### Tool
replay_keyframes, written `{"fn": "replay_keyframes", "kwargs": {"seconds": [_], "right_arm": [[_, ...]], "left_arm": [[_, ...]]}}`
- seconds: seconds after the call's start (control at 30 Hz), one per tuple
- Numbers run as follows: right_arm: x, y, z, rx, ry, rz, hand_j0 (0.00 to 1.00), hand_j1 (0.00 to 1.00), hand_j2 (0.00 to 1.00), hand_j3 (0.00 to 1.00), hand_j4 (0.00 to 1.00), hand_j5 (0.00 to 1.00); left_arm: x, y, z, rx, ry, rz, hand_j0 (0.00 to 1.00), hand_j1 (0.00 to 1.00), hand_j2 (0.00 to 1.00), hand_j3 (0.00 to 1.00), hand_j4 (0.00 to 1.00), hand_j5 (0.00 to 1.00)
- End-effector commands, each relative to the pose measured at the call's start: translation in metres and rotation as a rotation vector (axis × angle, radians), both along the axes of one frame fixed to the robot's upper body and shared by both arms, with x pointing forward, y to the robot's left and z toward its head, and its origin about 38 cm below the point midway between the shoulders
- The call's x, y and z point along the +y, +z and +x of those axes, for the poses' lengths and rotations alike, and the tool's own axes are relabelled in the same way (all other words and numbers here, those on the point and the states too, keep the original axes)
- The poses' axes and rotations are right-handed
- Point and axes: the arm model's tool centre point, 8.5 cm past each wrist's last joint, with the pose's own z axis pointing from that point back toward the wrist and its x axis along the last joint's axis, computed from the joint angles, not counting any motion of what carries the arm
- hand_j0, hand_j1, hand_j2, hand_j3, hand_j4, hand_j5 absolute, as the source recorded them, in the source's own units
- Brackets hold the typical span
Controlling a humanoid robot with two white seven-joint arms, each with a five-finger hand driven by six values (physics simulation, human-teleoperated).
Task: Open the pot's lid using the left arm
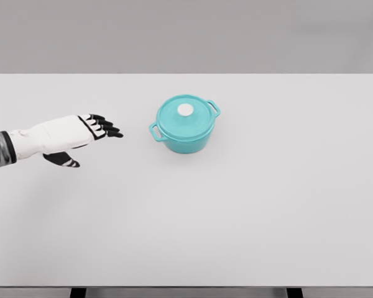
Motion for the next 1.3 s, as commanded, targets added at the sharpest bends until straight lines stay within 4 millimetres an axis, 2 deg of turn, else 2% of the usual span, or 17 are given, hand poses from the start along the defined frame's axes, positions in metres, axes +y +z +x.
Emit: {"fn": "replay_keyframes", "kwargs": {"seconds": [0.0, 0.3, 0.4, 0.43, 0.5, 0.53, 0.63, 0.73, 0.77, 0.83, 0.97, 1.1, 1.2, 1.27], "right_arm": [[-0.001, 0.000, -0.001, 0.004, -0.001, -0.002, 1.00, 1.00, 1.00, 1.00, 1.00, 1.00], [-0.001, 0.000, -0.003, 0.006, -0.001, -0.003, 1.00, 1.00, 1.00, 1.00, 1.00, 1.00], [-0.001, 0.000, -0.003, 0.006, -0.001, -0.003, 1.00, 1.00, 1.00, 1.00, 1.00, 1.00], [-0.001, 0.000, -0.003, 0.006, -0.001, -0.003, 1.00, 1.00, 1.00, 1.00, 1.00, 1.00], [-0.001, 0.000, -0.003, 0.006, -0.001, -0.003, 1.00, 1.00, 1.00, 1.00, 1.00, 1.00], [-0.001, 0.000, -0.003, 0.006, -0.001, -0.003, 1.00, 1.00, 1.00, 1.00, 1.00, 1.00], [-0.001, 0.000, -0.003, 0.006, 0.000, -0.003, 1.00, 1.00, 1.00, 1.00, 1.00, 1.00], [-0.001, 0.000, -0.003, 0.006, 0.000, -0.003, 1.00, 1.00, 1.00, 1.00, 1.00, 1.00], [-0.001, 0.000, -0.003, 0.006, -0.001, -0.003, 1.00, 1.00, 1.00, 1.00, 1.00, 1.00], [-0.001, 0.000, -0.003, 0.006, -0.001, -0.003, 1.00, 1.00, 1.00, 1.00, 1.00, 1.00], [-0.001, 0.000, -0.003, 0.006, 0.000, -0.003, 1.00, 1.00, 1.00, 1.00, 1.00, 1.00], [-0.001, 0.000, -0.003, 0.006, -0.001, -0.003, 1.00, 1.00, 1.00, 1.00, 1.00, 1.00], [-0.001, 0.000, -0.003, 0.006, -0.001, -0.003, 1.00, 1.00, 1.00, 1.00, 1.00, 1.00], [-0.001, 0.000, -0.003, 0.006, 0.000, -0.003, 1.00, 1.00, 1.00, 1.00, 1.00, 1.00]], "left_arm": [[-0.004, -0.002, 0.000, 0.005, -0.006, -0.006, 1.00, 1.00, 1.00, 1.00, 1.00, 1.00], [-0.008, 0.004, 0.002, 0.012, -0.023, 0.032, 1.00, 1.00, 1.00, 1.00, 1.00, 1.00], [-0.024, 0.030, 0.018, -0.020, -0.071, 0.025, 1.00, 1.00, 1.00, 1.00, 1.00, 1.00], [-0.033, 0.029, 0.026, 0.020, -0.096, 0.005, 1.00, 1.00, 1.00, 1.00, 1.00, 1.00], [-0.073, 0.020, 0.033, 0.050, -0.201, 0.067, 1.00, 1.00, 1.00, 1.00, 1.00, 1.00], [-0.094, 0.025, 0.039, 0.039, -0.249, 0.091, 1.00, 1.00, 1.00, 1.00, 1.00, 1.00], [-0.116, 0.055, 0.059, -0.025, -0.275, 0.104, 1.00, 1.00, 1.00, 1.00, 1.00, 1.00], [-0.160, 0.084, 0.068, -0.083, -0.343, 0.060, 1.00, 1.00, 1.00, 1.00, 1.00, 1.00], [-0.172, 0.090, 0.070, -0.096, -0.361, 0.050, 1.00, 1.00, 1.00, 1.00, 1.00, 1.00], [-0.185, 0.087, 0.075, -0.084, -0.365, 0.035, 1.00, 1.00, 1.00, 1.00, 1.00, 1.00], [-0.165, 0.070, 0.103, -0.014, -0.254, 0.039, 1.00, 1.00, 1.00, 1.00, 1.00, 1.00], [-0.186, 0.064, 0.103, -0.004, -0.285, 0.051, 1.00, 1.00, 1.00, 1.00, 1.00, 1.00], [-0.184, 0.069, 0.107, -0.012, -0.275, 0.054, 1.00, 1.00, 1.00, 1.00, 1.00, 1.00], [-0.181, 0.066, 0.111, -0.002, -0.259, 0.060, 1.00, 1.00, 1.00, 1.00, 1.00, 1.00]]}}
